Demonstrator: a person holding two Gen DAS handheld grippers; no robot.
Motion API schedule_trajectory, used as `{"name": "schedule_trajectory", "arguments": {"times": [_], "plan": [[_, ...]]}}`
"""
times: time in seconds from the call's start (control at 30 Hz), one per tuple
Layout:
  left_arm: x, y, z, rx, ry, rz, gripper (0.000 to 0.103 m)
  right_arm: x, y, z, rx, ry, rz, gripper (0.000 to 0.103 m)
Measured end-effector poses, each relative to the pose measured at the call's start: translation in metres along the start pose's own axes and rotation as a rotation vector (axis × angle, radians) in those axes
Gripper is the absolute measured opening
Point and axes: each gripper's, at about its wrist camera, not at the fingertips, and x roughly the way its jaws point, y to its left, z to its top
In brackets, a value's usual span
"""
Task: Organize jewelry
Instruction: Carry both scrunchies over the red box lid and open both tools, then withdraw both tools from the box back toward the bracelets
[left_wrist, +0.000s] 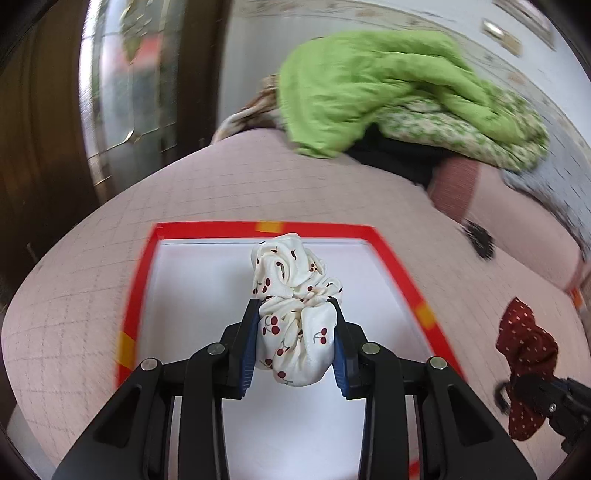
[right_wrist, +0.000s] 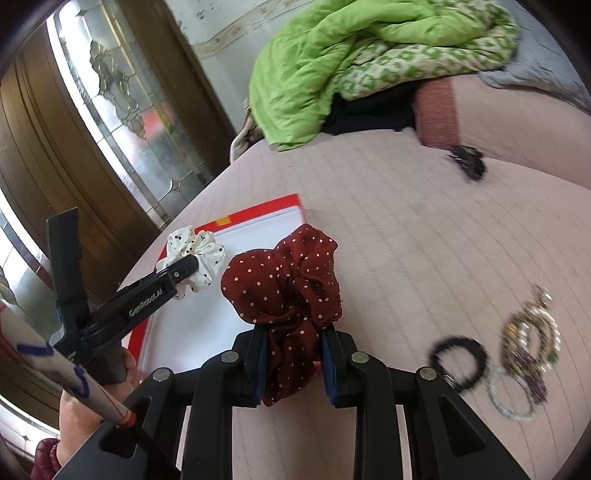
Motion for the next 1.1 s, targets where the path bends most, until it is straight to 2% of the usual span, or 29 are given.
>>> {"name": "schedule_trajectory", "arguments": {"times": [0.23, 0.4, 0.47, 0.63, 0.73, 0.83, 0.9, 0.93, 1.0, 1.1], "plan": [[0.027, 0.043, 0.023, -0.087, 0.062, 0.033, 0.033, 0.056, 0.025, 0.034, -0.018, 0.066, 0.035, 0.026], [0.041, 0.05, 0.032, -0.083, 0.084, 0.061, 0.033, 0.099, 0.042, 0.056, -0.054, 0.108, 0.03, 0.026], [0.049, 0.055, 0.033, -0.092, 0.1, 0.075, 0.033, 0.114, 0.045, 0.064, -0.07, 0.123, 0.018, 0.026], [0.066, 0.067, 0.037, -0.154, 0.166, 0.037, 0.033, 0.147, 0.045, 0.08, -0.096, 0.159, -0.017, 0.026], [0.07, 0.066, 0.038, -0.151, 0.174, 0.051, 0.034, 0.166, 0.045, 0.084, -0.107, 0.178, -0.037, 0.026], [0.075, 0.065, 0.037, -0.147, 0.191, 0.049, 0.037, 0.182, 0.044, 0.083, -0.115, 0.201, -0.064, 0.028], [0.074, 0.064, 0.038, -0.142, 0.185, 0.058, 0.052, 0.189, 0.042, 0.082, -0.114, 0.211, -0.07, 0.029], [0.074, 0.064, 0.038, -0.138, 0.18, 0.063, 0.056, 0.191, 0.042, 0.082, -0.117, 0.213, -0.079, 0.029], [0.072, 0.064, 0.039, -0.137, 0.168, 0.071, 0.061, 0.192, 0.04, 0.082, -0.113, 0.21, -0.077, 0.046], [0.068, 0.066, 0.041, -0.147, 0.155, 0.067, 0.064, 0.188, 0.04, 0.083, -0.123, 0.2, -0.084, 0.051]]}}
